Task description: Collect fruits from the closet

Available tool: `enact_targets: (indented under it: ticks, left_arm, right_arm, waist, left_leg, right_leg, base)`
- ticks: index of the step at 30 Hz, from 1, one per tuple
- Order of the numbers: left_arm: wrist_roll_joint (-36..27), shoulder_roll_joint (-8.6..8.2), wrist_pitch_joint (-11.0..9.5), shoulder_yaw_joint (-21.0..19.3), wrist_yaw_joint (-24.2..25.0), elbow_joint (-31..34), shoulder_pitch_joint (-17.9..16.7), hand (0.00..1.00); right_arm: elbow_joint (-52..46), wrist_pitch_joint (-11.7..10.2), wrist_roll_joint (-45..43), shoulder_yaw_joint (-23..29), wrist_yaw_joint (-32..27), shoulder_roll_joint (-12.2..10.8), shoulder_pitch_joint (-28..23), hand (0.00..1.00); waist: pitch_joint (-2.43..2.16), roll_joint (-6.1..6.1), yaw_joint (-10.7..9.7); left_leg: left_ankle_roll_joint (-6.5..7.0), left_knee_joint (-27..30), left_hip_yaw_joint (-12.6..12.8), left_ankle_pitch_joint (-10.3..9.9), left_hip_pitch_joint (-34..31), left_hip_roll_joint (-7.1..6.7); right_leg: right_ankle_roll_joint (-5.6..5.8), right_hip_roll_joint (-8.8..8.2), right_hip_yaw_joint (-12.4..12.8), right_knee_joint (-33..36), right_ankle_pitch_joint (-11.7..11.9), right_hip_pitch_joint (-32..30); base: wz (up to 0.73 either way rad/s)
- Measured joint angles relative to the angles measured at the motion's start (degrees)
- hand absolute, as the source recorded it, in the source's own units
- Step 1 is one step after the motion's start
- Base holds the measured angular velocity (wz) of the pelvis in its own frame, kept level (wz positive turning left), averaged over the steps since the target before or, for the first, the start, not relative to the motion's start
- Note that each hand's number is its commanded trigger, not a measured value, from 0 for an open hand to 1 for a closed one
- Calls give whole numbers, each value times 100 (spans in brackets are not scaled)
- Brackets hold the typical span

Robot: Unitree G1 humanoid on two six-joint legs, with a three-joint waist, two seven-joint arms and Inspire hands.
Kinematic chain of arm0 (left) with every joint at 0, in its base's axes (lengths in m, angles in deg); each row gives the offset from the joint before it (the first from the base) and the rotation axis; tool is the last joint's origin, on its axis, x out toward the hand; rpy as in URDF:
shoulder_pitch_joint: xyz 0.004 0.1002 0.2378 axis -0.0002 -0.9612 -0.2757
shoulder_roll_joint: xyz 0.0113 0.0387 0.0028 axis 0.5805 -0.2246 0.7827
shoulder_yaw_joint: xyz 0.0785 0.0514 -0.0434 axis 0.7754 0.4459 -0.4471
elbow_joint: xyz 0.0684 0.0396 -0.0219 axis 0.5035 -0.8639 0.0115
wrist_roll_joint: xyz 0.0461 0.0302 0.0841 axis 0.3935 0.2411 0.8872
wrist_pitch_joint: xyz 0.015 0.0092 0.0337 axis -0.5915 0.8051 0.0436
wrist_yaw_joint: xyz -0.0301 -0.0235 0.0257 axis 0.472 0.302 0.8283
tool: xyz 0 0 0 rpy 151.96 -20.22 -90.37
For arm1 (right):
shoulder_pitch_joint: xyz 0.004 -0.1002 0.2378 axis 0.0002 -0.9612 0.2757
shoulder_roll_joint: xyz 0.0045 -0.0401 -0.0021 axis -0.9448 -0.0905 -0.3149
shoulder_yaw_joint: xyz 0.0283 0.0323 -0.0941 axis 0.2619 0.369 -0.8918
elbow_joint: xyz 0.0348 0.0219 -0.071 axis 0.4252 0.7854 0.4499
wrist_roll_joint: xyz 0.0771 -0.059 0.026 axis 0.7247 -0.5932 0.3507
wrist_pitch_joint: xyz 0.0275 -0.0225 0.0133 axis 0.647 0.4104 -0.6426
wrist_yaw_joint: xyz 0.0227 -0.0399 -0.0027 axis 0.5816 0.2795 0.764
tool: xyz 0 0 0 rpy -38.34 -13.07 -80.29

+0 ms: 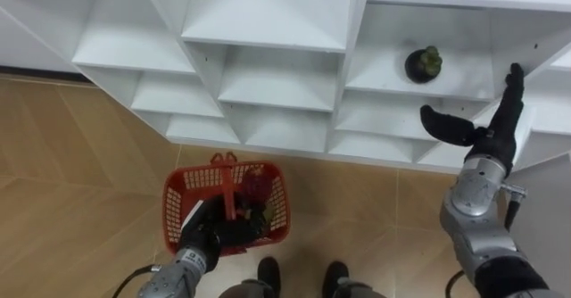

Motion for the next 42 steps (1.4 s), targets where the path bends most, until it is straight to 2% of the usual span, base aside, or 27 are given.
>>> enact_targets:
  ticks: [4, 11, 16, 22, 30, 32, 33, 35, 37, 42]
  left_arm:
    - [0, -56, 0, 0, 0, 0, 31, 100]
    - [15, -170, -1, -8, 0, 3, 58, 100]
    - [16, -168, -1, -5, 1, 32, 35, 100]
    - [4, -169, -1, -4, 4, 38, 28, 100]
    - [8, -167, -1, -8, 4, 35, -48, 100]
    - [24, -168, -1, -35, 4, 35, -65, 100]
    - [24, -175, -1, -40, 4, 37, -75, 100]
    - [61, -191, -2, -47, 4, 45, -189, 100]
    - [58, -188, -2, -48, 4, 53, -268, 100]
    - [11, -188, -10, -46, 2, 52, -299, 100]
  right_arm:
    - [-138, 0, 48, -2, -35, -145, -1, 0]
    - [-248, -16, 42, -4, -29, -209, -9, 0]
    - [-431, -86, -45, -249, 223, -213, -55, 0]
    - [-725, -315, -88, -748, 379, -218, -120, 0]
    - [-750, -329, -75, -722, 405, -226, -262, 0]
    - [-928, -329, -82, -638, 485, -300, -370, 0]
    - [-1004, -338, -87, -628, 508, -317, -425, 0]
    - [-1119, -421, -114, -636, 575, -425, -711, 0]
    - [-1140, -440, -165, -702, 590, -495, -920, 0]
    - [-1138, -441, -250, -719, 503, -571, -1197, 0]
  waist:
    - [-1, 2, 0]
    - [-13, 45, -3]
    - [-21, 58, 0]
    - [-30, 71, 5]
    - [-41, 61, -20]
    - [-43, 63, -35]
    - [-47, 64, -36]
    - [-136, 66, -74]
    - [-154, 69, -121]
    - [-153, 70, -148]
  left_leg:
    - [-26, 0, 51, -15, 1, 46]
    - [-42, 1, 101, -10, -4, 73]
    - [-43, 4, 105, -10, -1, 75]
    - [-42, 1, 82, -10, 70, 60]
    - [-40, 2, 84, -11, 173, 56]
    - [-40, 17, 85, -11, 169, 66]
    - [-40, 17, 84, -11, 170, 68]
    - [-42, 0, 62, -11, 174, 78]
    - [-42, -33, 81, -11, 209, 91]
    - [-40, -26, 126, -12, 185, 115]
  right_leg:
    - [-25, 42, 38, -2, 8, -14]
    - [-45, 66, 85, 6, 16, -49]
    - [-47, 66, 85, 6, 17, -47]
    - [-42, 59, 78, -4, 15, 28]
    - [-35, 47, 71, 5, 14, 129]
    - [-44, 50, 66, 6, 20, 131]
    - [-44, 50, 59, 1, 21, 137]
    - [-44, 61, 16, -55, 23, 181]
    - [-42, 68, -7, -94, 29, 238]
    - [-42, 73, -7, -99, 34, 223]
  base:
    - [-7]
    - [-3]
    - [0]
    - [0]
    - [0]
    - [0]
    - [0]
    - [8]
    - [5]
    - [0]
